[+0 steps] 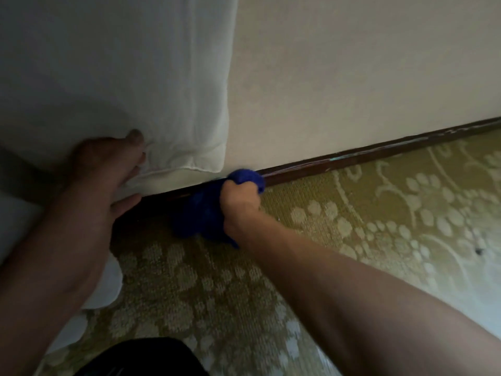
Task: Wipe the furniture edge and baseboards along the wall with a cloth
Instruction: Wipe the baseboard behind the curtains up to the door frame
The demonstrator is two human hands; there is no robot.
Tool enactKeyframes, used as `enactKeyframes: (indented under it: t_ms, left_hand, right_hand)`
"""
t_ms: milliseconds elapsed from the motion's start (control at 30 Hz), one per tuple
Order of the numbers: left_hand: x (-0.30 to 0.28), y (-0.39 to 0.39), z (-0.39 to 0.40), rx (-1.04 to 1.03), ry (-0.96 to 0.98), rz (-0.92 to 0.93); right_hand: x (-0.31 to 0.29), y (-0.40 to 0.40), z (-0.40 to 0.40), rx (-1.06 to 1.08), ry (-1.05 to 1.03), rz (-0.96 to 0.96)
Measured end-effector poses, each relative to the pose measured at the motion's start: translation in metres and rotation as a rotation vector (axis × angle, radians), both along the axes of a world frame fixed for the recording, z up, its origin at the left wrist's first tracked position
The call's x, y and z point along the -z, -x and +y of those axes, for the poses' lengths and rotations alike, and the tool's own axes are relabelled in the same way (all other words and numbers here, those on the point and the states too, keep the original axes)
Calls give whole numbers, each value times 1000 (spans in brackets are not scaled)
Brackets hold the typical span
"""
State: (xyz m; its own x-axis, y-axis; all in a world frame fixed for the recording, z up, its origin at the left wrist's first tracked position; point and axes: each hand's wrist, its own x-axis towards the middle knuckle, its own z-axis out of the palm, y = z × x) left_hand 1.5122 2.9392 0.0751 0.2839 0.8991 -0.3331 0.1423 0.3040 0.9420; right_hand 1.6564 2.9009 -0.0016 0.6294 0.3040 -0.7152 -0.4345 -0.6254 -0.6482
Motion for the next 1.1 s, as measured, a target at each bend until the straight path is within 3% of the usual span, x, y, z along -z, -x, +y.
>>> enactKeyframes:
  t_ms: [133, 233, 433, 500, 600, 667, 733, 833, 933, 1100]
  left_hand:
    - [12, -6, 2, -3, 145, -68]
    - [12, -19, -3, 70, 114, -41]
    - [18, -102, -44, -27, 410, -73]
    - [35, -130, -43, -80, 411, 47]
    - [69, -139, -40, -25, 281, 389]
    - [89, -131, -44, -29, 364, 500]
    - [97, -120, -56, -107, 571, 383]
    - [101, -104, -75, -172, 817, -40]
    - [107, -91, -83, -289, 789, -117]
    - [99, -90, -74, -398, 691, -152]
  right_hand:
    - [16, -7, -2, -41, -31, 75]
    - [25, -34, 1, -22, -74, 177]
    - [15, -75, -7, -152, -75, 310]
    - [14, -85, -12, -220, -113, 358]
    - [16, -104, -26, -244, -157, 366]
    - [19, -113, -41, -235, -193, 424]
    - [26, -113, -56, -227, -245, 531]
    - [35, -92, -72, -320, -260, 690]
    - [43, -76, -71, -390, -259, 785]
    - [38, -103, -52, -302, -332, 788]
